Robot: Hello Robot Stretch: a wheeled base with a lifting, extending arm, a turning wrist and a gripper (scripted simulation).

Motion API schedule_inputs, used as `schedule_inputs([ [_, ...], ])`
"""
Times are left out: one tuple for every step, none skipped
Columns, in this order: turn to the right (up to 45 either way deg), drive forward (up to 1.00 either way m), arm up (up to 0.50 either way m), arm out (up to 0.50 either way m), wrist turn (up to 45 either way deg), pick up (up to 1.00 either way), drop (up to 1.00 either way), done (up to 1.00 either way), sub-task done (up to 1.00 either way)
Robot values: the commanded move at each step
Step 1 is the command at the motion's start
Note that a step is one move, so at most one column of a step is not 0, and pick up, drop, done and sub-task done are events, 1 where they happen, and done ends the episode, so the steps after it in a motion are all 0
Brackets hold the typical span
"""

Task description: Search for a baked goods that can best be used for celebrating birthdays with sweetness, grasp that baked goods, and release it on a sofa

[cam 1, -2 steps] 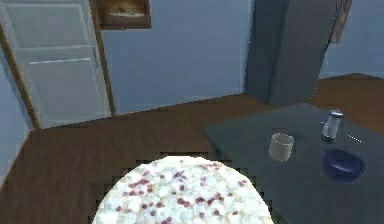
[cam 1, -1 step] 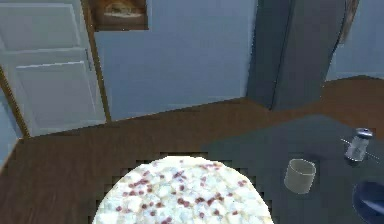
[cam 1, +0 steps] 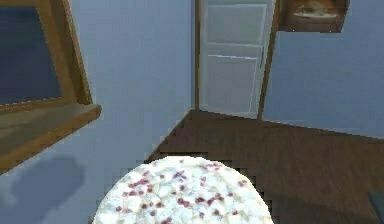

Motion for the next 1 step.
schedule_inputs([
  [-45.0, 0.00, 0.00, 0.00, 0.0, 0.00, 0.00, 0.00, 0.00],
])
